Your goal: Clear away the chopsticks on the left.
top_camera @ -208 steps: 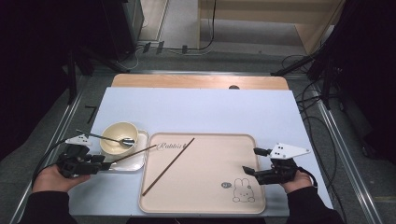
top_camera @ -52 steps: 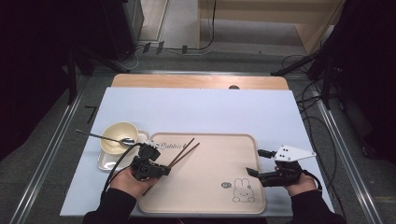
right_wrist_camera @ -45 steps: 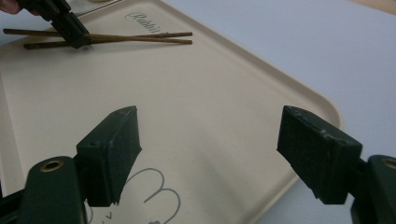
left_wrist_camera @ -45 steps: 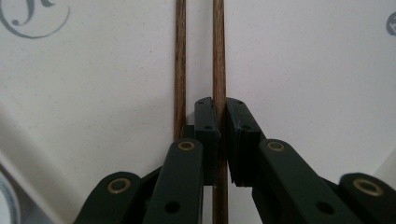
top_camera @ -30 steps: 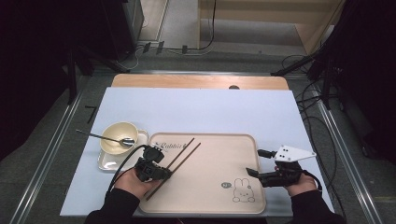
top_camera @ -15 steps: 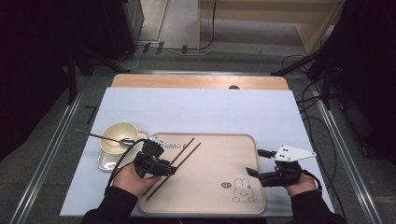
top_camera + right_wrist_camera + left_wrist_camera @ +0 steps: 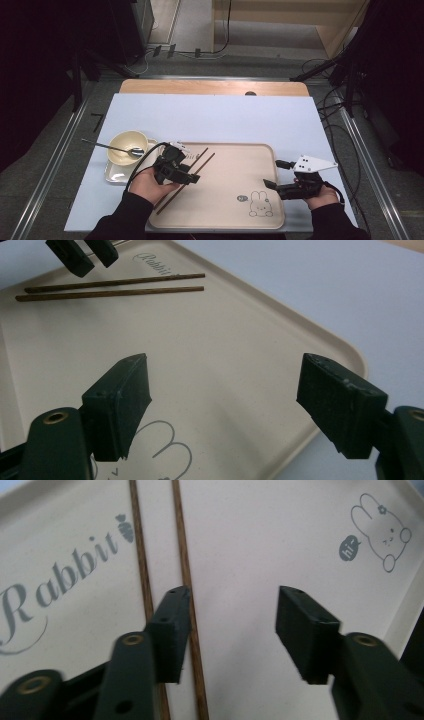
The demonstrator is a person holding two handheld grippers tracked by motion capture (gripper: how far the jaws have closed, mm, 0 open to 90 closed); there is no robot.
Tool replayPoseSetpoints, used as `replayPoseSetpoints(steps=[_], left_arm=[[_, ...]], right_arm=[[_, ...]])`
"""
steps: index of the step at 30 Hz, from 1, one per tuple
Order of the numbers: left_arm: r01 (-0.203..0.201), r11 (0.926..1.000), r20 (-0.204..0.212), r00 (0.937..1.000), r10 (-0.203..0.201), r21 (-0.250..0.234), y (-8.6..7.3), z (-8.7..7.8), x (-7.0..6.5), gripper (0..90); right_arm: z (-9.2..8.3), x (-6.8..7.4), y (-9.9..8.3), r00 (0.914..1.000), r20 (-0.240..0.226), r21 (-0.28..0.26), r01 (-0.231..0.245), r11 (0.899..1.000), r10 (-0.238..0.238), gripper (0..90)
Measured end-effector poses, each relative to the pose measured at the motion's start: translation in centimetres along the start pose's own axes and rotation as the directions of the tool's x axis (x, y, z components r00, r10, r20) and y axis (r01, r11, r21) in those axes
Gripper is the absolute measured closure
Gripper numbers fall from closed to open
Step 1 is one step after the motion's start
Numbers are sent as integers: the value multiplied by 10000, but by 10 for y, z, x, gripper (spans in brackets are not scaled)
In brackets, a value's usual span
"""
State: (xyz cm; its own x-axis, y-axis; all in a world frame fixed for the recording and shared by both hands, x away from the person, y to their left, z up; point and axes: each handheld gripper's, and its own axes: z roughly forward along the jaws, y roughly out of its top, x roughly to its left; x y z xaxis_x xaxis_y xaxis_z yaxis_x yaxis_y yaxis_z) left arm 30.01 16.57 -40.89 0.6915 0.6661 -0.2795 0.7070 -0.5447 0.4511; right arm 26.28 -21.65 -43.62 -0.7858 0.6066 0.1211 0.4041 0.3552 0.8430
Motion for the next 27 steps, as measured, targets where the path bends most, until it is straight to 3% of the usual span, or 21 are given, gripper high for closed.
replayPoseSetpoints(steps=[4, 6, 7, 12, 16, 27], left_arm=[[299, 9994, 85, 9995, -300, 181, 8, 4, -1, 775], [207, 9993, 177, 9996, -213, 316, 13, 9, -1, 878], [-51, 9995, 211, 9998, 44, 300, 18, 15, -3, 900], [-155, 9991, 207, 9997, 146, 402, 28, 28, -1, 900], [-312, 9985, -256, 9991, 324, 456, 28, 37, 2, 900], [-144, 9972, -509, 9985, 182, 729, 28, 49, 11, 900]], right_arm=[[0, 0, 0, 10000, 2, -10, -6, 10000, 6, 214], [0, -1, 0, 10000, 17, -24, -29, 10000, 29, 214], [0, -1, -1, 10000, 35, -52, -68, 10000, 68, 214], [0, -2, -1, 10000, 25, -20, -57, 10000, 57, 227], [-1, 1, -2, 10000, 14, 32, -3, 10000, 3, 227], [-6, 2, -6, 9999, 111, 33, -76, 10000, 76, 225]])
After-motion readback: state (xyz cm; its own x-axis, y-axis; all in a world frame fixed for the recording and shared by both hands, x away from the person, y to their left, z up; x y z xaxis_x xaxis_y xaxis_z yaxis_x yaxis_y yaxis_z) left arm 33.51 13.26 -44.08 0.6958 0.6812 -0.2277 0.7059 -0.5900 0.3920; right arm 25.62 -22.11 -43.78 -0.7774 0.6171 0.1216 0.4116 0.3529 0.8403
